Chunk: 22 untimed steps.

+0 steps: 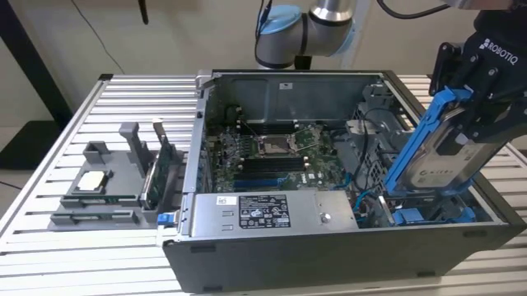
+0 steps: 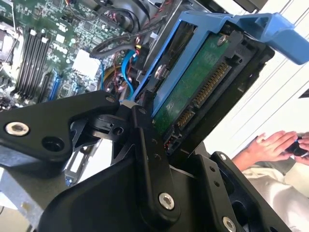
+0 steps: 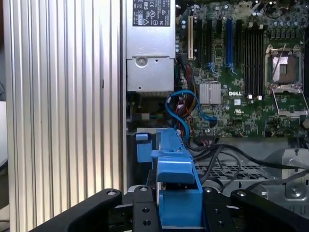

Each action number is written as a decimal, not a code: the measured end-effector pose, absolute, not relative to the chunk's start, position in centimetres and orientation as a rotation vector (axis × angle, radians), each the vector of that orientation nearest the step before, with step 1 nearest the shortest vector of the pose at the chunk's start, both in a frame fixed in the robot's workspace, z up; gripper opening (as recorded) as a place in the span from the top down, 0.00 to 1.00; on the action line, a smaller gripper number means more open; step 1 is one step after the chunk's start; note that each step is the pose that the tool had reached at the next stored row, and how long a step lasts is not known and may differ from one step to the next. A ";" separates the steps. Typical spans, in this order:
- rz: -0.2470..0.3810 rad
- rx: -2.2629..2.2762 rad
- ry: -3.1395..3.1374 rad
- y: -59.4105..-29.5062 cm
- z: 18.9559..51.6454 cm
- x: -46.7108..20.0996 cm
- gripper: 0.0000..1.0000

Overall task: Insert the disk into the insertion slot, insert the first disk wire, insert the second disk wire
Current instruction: 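Insert the disk into the insertion slot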

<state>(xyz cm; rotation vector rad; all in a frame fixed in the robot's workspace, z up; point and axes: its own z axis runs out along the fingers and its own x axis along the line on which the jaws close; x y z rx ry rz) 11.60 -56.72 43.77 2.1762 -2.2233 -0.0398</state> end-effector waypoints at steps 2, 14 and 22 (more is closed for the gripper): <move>-0.040 2.176 -2.223 -56.8 43.6 11.8 0.67; -0.040 2.176 -2.223 -57.0 42.1 12.3 0.67; -0.040 2.176 -2.224 -57.0 41.1 12.5 0.67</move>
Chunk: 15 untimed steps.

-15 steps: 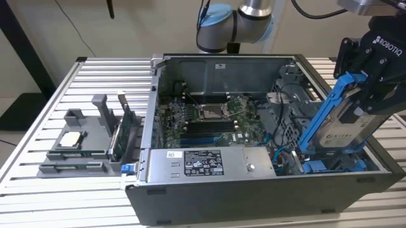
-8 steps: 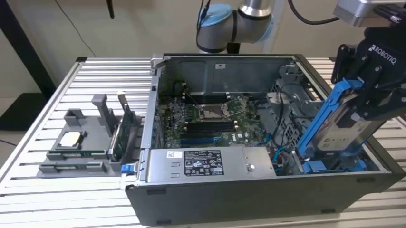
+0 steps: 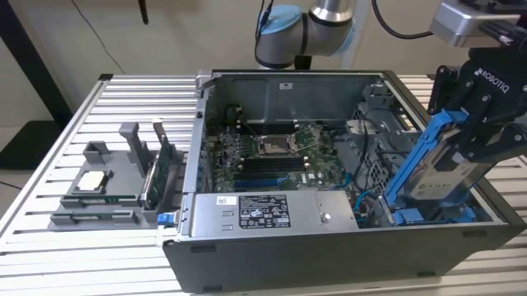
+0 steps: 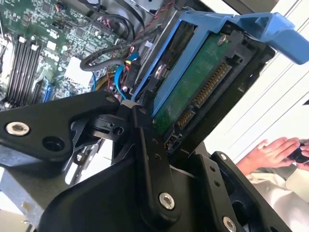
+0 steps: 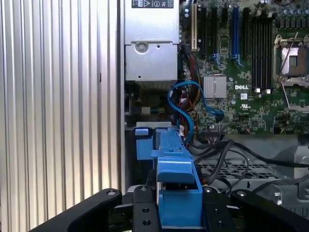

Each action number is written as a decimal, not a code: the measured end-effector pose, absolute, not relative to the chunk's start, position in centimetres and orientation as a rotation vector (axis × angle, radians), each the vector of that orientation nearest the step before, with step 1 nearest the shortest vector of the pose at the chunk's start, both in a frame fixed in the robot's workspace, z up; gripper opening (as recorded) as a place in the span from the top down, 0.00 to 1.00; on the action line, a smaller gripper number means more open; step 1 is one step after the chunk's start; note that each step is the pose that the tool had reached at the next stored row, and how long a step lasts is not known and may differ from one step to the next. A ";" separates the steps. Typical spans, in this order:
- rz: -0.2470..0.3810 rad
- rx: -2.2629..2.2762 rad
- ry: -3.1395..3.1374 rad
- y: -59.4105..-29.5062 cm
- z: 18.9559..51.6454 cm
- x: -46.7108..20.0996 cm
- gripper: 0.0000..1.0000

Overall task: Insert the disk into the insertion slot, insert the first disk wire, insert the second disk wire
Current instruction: 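Insert the disk into the insertion slot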

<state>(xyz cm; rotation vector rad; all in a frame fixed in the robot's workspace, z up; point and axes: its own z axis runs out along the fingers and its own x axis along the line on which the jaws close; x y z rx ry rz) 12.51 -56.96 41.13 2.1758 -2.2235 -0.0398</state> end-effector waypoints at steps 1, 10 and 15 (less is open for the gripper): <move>-0.040 2.176 -2.223 -57.0 41.0 12.5 0.67; -0.040 2.176 -2.223 -57.0 39.5 12.5 0.67; -0.040 2.176 -2.223 -57.0 38.7 12.5 0.67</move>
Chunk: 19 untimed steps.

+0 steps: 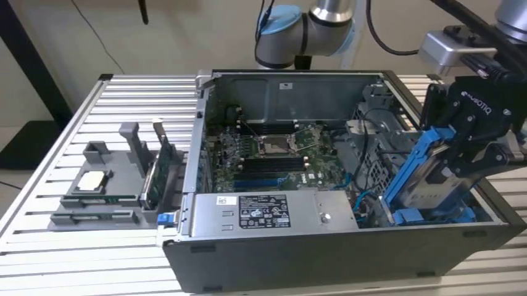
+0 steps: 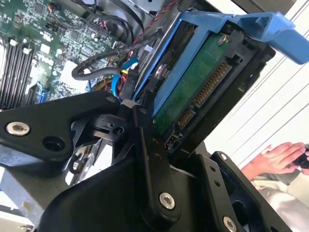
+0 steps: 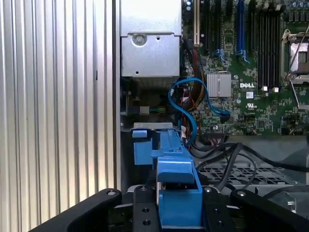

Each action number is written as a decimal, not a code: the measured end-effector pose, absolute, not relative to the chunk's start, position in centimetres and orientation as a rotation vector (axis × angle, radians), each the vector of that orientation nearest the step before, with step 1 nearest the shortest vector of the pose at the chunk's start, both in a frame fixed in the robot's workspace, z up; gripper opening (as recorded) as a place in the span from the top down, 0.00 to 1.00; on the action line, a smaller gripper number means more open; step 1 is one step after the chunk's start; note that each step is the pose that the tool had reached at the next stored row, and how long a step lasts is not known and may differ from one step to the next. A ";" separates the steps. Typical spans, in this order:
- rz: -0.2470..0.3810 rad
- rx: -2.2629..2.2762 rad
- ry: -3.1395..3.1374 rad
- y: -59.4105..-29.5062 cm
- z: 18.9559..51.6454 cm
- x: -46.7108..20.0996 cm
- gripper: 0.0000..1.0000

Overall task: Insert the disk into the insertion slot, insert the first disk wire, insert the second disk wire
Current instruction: 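Insert the disk into the insertion slot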

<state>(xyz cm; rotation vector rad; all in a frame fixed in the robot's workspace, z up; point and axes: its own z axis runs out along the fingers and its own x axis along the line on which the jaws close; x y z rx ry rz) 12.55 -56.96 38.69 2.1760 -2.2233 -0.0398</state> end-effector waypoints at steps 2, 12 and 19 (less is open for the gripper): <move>-0.040 2.176 -2.223 -57.0 38.4 12.5 0.67; -0.040 2.176 -2.223 -57.0 38.0 12.5 0.67; -0.040 2.176 -2.223 -57.0 37.9 12.5 0.66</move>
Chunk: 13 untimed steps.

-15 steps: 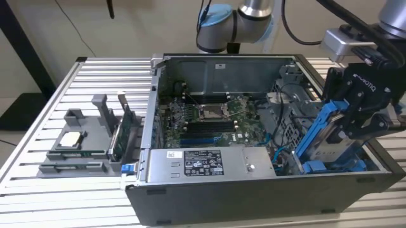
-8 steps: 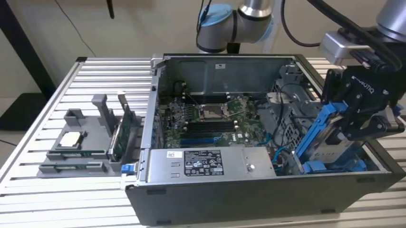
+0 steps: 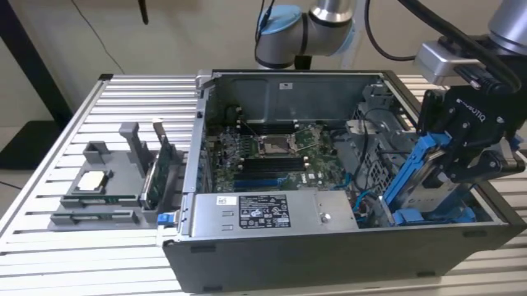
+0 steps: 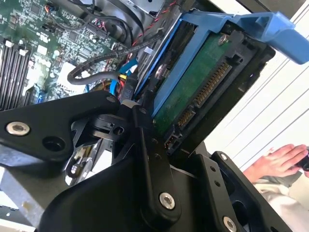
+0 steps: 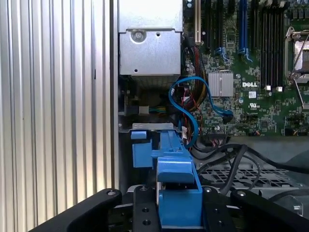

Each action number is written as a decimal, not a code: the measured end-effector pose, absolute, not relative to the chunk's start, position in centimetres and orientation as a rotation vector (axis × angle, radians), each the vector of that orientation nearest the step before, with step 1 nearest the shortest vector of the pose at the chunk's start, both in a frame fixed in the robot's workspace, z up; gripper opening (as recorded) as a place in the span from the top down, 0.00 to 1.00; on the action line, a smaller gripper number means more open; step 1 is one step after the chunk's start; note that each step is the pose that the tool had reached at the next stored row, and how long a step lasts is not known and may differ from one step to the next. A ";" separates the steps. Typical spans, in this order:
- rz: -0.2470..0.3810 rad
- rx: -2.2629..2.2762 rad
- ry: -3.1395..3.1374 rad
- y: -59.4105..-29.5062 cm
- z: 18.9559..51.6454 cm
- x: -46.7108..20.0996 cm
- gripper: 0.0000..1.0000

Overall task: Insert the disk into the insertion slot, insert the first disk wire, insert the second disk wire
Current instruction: 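Insert the disk into the insertion slot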

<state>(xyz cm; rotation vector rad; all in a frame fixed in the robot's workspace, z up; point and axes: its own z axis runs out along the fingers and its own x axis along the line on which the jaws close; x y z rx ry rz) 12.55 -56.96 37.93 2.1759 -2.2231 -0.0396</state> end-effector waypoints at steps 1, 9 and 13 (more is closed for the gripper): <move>-0.040 2.176 -2.223 -57.0 37.9 12.5 0.60; -0.040 2.176 -2.223 -56.9 38.5 12.5 0.53; -0.037 2.175 -2.222 -56.7 39.2 12.5 0.53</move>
